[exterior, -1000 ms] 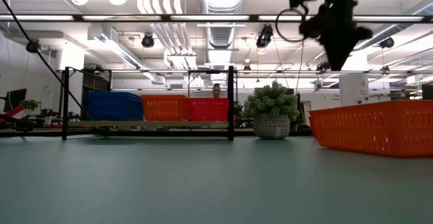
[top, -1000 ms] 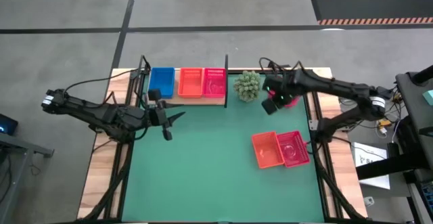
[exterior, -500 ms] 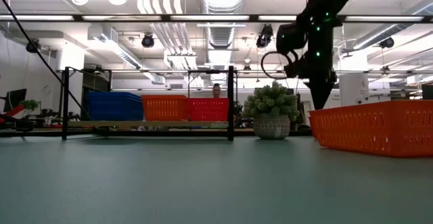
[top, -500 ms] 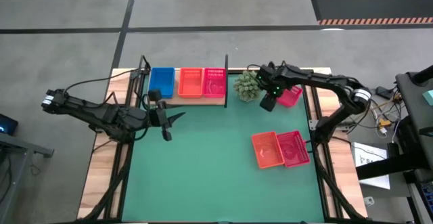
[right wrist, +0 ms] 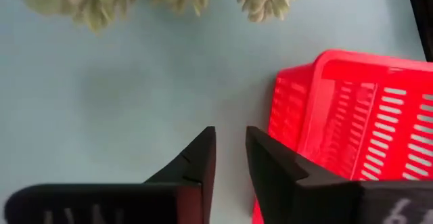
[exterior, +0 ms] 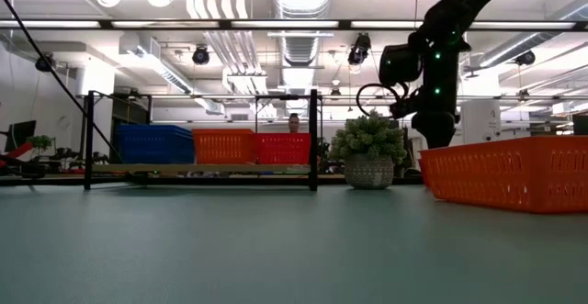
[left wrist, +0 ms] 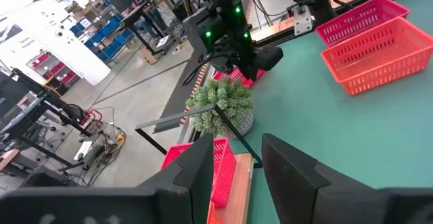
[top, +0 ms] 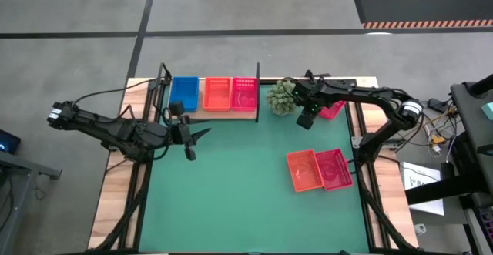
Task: Stack baskets on shelf by color
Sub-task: Stack the top red bin on the red bin on the shelf
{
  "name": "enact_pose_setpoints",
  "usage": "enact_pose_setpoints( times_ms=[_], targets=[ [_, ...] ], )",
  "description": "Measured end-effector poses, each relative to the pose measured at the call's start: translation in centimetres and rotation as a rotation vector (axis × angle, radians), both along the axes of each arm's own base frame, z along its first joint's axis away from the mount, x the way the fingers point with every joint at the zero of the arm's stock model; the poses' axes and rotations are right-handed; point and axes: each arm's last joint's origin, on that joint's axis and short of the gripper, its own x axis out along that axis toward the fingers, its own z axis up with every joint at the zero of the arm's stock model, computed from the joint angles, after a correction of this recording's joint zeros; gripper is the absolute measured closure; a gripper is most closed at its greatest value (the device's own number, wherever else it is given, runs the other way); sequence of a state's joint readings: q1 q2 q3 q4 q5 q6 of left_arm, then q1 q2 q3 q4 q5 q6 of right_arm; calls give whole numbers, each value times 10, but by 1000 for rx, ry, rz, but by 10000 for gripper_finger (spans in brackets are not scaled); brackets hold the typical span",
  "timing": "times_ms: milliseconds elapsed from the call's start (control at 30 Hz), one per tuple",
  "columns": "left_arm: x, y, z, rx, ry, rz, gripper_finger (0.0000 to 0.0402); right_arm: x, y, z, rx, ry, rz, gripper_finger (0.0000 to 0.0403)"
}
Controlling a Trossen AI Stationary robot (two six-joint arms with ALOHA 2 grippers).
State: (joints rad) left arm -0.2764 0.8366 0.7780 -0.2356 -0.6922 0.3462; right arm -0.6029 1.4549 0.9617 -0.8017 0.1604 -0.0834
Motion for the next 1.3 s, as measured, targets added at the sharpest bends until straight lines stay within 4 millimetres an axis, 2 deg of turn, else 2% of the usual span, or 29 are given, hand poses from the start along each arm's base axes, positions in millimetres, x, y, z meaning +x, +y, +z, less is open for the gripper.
enact_pose_setpoints(
  times_ms=[133,267,333,533,700,800,967,1067,1167,1300],
  targets=[
    [1,0,-1,1,4,0,292,1,-1,14,-2,-13,-19,339],
    [2,0,-1,2,5,0,292,4,-6,33,-30,-17,-29,316],
    [2,0,-1,2,5,0,292,4,-10,36,-48,-23,-44,300],
    [2,0,-1,2,5,0,292,-4,-20,23,-60,-29,-67,265],
    [2,-1,-1,3,8,0,292,-12,-20,-1,-68,-43,-72,258],
    [2,-1,-1,9,11,-1,292,-14,-18,-8,-72,-41,-43,276],
    [2,-1,-1,9,11,-1,292,-12,-16,-8,-77,-38,-14,367],
    [4,-1,-1,-30,-51,3,292,-10,-11,-5,-85,-6,45,387],
    [11,-4,-11,-106,-176,-22,292,-10,-5,8,-138,63,64,391],
    [19,-10,-27,-182,-323,-152,292,-9,3,40,-193,74,80,392]
  ],
)
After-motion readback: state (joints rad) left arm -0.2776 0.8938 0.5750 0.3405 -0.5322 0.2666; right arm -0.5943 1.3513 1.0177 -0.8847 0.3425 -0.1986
